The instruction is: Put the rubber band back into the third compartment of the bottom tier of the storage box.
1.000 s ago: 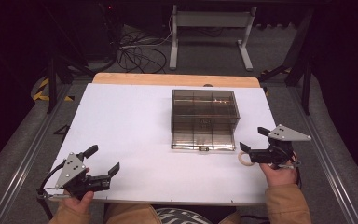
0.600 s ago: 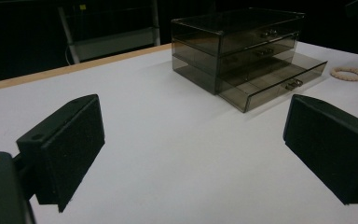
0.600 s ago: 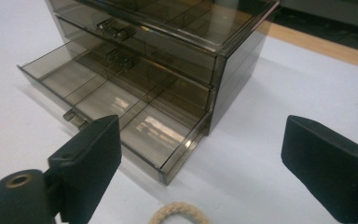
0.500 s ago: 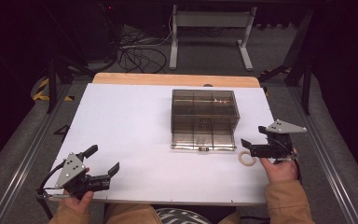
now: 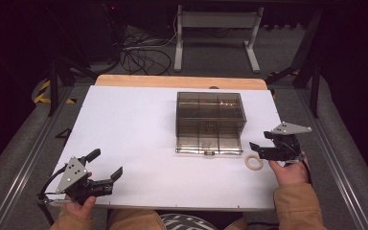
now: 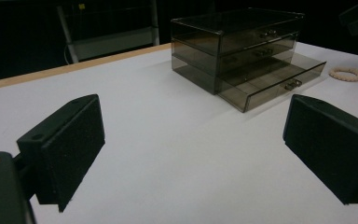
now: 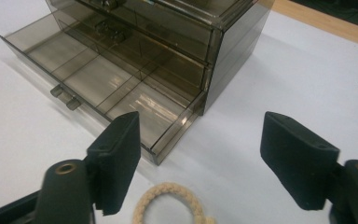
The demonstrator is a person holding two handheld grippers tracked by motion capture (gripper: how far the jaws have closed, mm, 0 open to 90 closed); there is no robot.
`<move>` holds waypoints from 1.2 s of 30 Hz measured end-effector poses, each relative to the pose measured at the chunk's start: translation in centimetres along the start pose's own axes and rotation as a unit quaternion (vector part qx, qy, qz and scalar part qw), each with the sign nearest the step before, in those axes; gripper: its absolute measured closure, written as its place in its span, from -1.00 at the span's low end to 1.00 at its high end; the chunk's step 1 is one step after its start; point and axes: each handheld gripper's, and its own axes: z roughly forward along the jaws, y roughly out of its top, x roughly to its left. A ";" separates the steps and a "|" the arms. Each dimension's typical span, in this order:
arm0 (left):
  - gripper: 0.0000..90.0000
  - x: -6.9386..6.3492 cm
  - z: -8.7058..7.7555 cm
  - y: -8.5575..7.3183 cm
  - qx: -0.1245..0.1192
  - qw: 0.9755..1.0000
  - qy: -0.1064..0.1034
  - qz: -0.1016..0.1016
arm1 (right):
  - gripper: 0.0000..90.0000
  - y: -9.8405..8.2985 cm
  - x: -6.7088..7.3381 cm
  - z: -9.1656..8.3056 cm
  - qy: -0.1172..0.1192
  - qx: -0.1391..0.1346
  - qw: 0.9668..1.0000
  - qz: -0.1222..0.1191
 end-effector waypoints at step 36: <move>-0.86 0.1 0.1 0.0 0.002 1.000 -0.002 -0.005 | 0.28 -1.0 -0.8 3.0 0.024 0.151 0.988 -0.028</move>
